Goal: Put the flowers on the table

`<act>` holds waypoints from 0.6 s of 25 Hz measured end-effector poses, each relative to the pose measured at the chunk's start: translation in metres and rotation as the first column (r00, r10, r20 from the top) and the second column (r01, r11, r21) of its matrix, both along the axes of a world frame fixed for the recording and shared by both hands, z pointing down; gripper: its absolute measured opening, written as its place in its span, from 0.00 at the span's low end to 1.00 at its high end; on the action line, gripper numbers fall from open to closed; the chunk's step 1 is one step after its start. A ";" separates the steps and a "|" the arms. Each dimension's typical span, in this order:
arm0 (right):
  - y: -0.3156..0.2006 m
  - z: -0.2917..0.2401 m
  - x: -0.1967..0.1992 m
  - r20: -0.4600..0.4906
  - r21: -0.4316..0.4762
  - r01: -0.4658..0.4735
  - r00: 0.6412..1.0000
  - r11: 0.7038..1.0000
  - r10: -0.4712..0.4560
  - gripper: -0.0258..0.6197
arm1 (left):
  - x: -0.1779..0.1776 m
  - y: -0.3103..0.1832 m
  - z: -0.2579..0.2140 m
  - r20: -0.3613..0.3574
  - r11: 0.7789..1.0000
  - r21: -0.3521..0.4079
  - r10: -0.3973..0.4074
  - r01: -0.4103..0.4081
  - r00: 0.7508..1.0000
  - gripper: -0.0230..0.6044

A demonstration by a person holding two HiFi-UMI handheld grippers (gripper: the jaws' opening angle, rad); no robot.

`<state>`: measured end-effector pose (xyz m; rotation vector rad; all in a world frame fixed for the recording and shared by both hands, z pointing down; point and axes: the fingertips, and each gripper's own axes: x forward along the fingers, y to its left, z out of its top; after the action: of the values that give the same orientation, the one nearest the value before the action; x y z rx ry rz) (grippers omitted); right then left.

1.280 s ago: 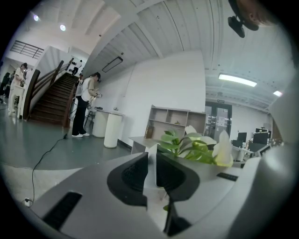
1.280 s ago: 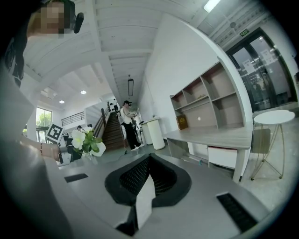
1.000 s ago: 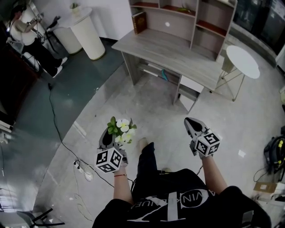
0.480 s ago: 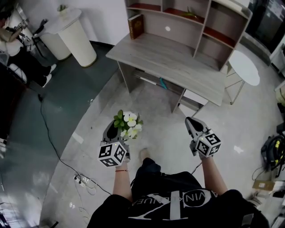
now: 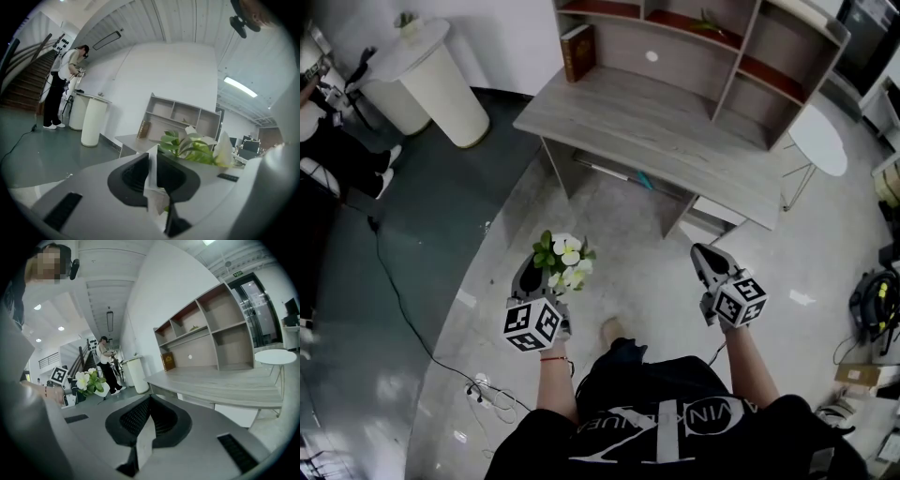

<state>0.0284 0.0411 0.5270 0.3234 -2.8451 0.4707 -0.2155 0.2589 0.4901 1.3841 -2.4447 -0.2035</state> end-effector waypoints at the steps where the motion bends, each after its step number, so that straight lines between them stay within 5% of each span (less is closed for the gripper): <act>1: -0.001 0.000 -0.008 0.002 0.001 -0.003 1.000 1.000 0.003 0.06 | -0.008 -0.003 0.000 0.001 1.000 0.000 0.005 -0.005 1.000 0.12; 15: -0.035 0.008 -0.040 -0.024 0.014 -0.072 0.997 0.997 0.072 0.06 | -0.043 -0.071 0.033 -0.058 0.992 -0.021 0.122 -0.123 0.991 0.12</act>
<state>-0.0113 0.0057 0.5351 0.4325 -2.8216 0.4583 -0.2588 0.1877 0.5226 1.4916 -2.2997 -0.1806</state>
